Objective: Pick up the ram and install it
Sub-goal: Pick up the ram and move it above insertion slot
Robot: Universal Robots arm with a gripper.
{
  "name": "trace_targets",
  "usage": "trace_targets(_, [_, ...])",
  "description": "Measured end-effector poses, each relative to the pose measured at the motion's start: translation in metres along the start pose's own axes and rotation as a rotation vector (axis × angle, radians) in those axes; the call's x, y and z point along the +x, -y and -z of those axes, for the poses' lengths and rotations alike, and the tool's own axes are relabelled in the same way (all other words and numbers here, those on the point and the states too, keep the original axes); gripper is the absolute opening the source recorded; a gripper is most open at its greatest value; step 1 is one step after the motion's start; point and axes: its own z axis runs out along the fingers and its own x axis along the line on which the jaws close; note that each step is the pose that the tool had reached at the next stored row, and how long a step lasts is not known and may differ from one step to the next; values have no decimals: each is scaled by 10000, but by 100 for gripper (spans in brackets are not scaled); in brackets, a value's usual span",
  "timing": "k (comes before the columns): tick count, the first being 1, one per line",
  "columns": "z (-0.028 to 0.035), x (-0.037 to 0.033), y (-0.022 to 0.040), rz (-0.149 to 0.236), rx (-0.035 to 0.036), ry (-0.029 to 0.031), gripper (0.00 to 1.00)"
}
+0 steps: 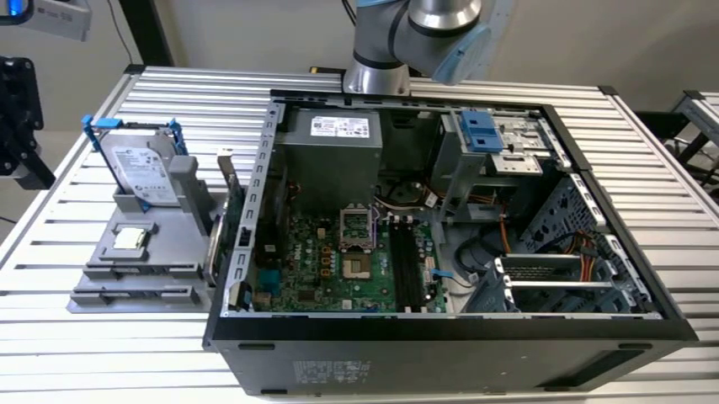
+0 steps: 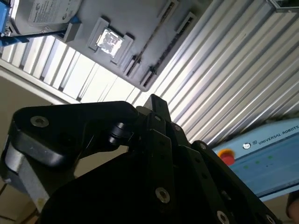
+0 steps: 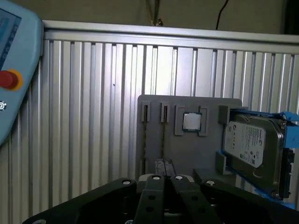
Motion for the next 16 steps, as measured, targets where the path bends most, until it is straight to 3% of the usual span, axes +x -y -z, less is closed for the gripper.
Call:
trace_targets(5, [0,1,1,428,-14,-8,0])
trace_targets(16, [0,0,0,574,-20,-10,0])
